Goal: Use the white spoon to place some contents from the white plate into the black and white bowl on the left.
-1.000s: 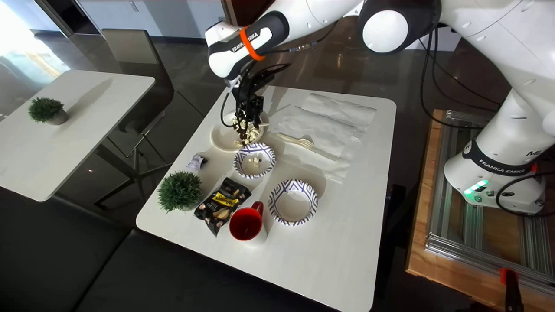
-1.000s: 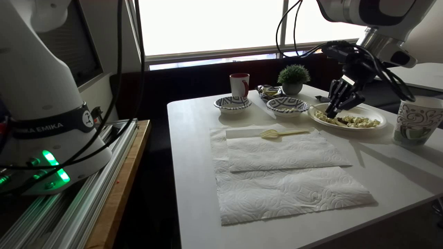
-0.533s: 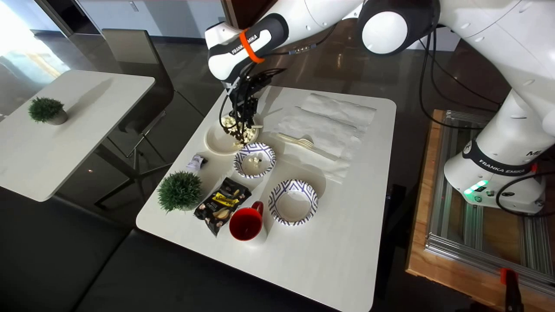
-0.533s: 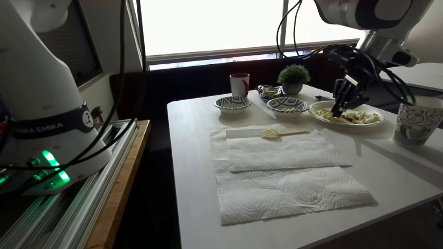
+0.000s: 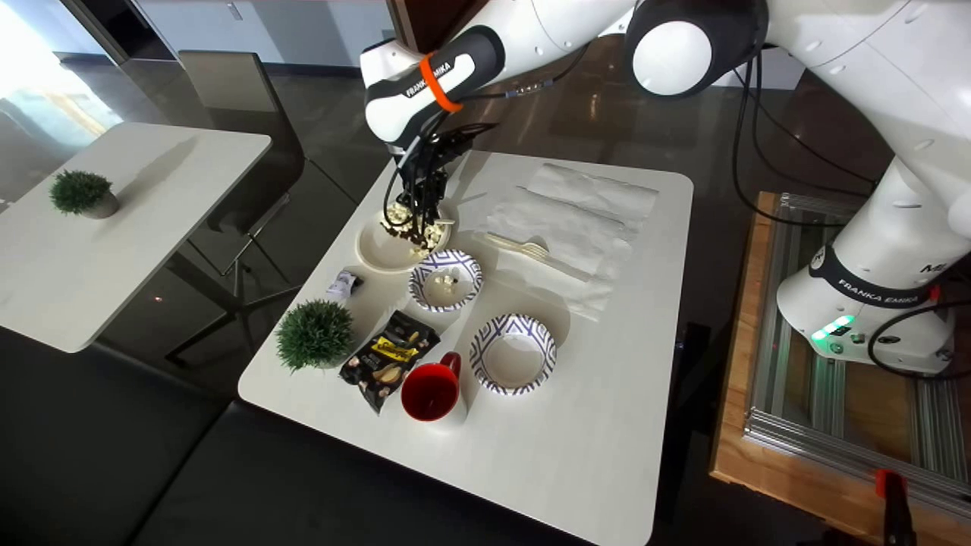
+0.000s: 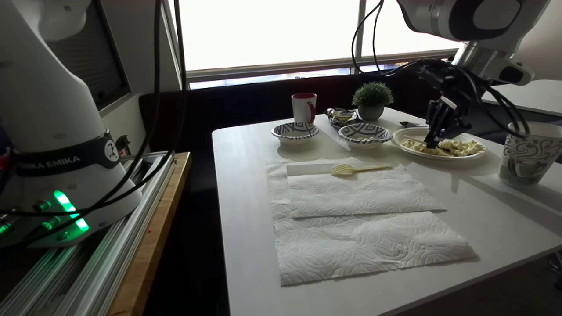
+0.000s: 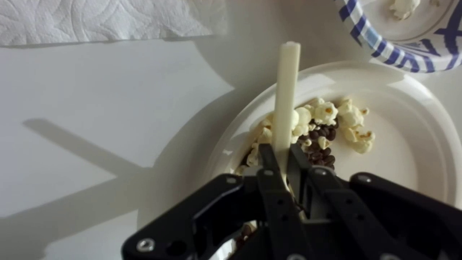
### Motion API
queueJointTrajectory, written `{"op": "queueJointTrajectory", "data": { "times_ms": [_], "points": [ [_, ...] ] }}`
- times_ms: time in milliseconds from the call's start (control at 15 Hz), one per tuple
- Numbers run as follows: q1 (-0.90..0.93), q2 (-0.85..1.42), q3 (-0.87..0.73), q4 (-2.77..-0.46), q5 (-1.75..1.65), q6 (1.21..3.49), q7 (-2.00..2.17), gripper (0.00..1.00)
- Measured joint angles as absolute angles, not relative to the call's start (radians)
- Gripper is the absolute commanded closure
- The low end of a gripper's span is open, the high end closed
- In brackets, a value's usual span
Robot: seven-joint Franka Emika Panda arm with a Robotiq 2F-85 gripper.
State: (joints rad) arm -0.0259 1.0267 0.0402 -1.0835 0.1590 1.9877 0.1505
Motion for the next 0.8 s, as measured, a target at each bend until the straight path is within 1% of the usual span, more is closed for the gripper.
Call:
{"op": "queueJointTrajectory", "data": {
  "times_ms": [400, 800],
  "points": [
    [-0.043, 0.984, 0.040, -1.102, 0.171, 1.983, 0.150, 0.97],
    [-0.051, 0.935, 0.053, -1.128, 0.206, 1.915, 0.150, 0.97]
  ]
}}
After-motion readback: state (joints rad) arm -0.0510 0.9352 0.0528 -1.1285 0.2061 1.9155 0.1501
